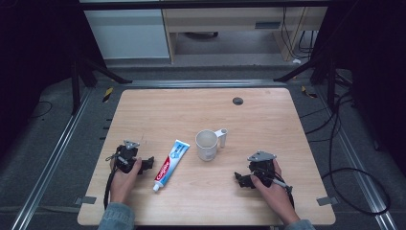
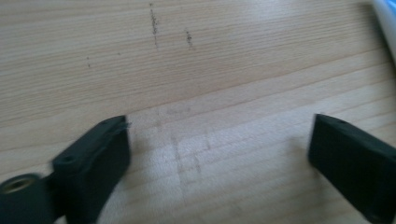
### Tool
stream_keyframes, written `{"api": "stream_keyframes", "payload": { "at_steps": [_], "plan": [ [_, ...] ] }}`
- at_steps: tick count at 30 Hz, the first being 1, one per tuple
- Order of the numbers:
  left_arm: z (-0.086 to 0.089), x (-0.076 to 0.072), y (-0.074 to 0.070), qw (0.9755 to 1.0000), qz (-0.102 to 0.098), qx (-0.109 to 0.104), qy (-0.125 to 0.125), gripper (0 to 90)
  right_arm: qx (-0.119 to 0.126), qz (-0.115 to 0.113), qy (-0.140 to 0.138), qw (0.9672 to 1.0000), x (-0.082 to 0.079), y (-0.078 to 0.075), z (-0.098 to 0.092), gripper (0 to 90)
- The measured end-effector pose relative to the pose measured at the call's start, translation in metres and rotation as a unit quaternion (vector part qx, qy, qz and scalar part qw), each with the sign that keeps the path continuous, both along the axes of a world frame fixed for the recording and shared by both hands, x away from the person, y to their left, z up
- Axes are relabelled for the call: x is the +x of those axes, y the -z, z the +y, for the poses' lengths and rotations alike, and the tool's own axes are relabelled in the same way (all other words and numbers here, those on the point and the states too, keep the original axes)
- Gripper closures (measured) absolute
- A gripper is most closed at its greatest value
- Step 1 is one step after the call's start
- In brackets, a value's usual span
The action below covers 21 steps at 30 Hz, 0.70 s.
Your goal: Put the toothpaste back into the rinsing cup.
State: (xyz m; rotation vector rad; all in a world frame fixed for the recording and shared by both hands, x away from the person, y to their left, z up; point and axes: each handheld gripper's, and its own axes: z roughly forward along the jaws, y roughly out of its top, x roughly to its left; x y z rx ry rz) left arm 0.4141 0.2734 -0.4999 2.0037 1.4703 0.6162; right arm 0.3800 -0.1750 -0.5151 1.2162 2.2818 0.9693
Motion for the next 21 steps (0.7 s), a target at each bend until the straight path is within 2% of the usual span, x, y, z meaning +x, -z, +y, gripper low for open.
{"api": "stream_keyframes", "payload": {
  "at_steps": [5, 6, 9, 14, 21],
  "plan": [
    [-0.012, -0.009, -0.011, 0.9996, -0.008, 0.015, 0.025, 5.3, 0.0, 0.0, 0.0, 1.0, 0.0, 0.0, 0.0, 0.3],
    [-0.015, -0.012, -0.017, 0.9993, -0.014, 0.02, 0.03, 5.3, 0.0, 0.0, 0.0, 1.0, 0.0, 0.0, 0.0, 0.3],
    [-0.018, -0.017, -0.029, 0.9989, -0.023, 0.014, 0.038, 5.6, 0.0, 0.0, 0.0, 1.0, 0.0, 0.0, 0.0, 0.3],
    [-0.025, -0.021, -0.044, 0.9979, -0.029, 0.018, 0.054, 6.7, 0.0, 0.0, 0.0, 1.0, 0.0, 0.0, 0.0, 0.3],
    [-0.038, -0.023, -0.063, 0.9976, -0.012, 0.022, 0.065, 9.5, 0.0, 0.0, 0.0, 1.0, 0.0, 0.0, 0.0, 0.3]
  ]
}}
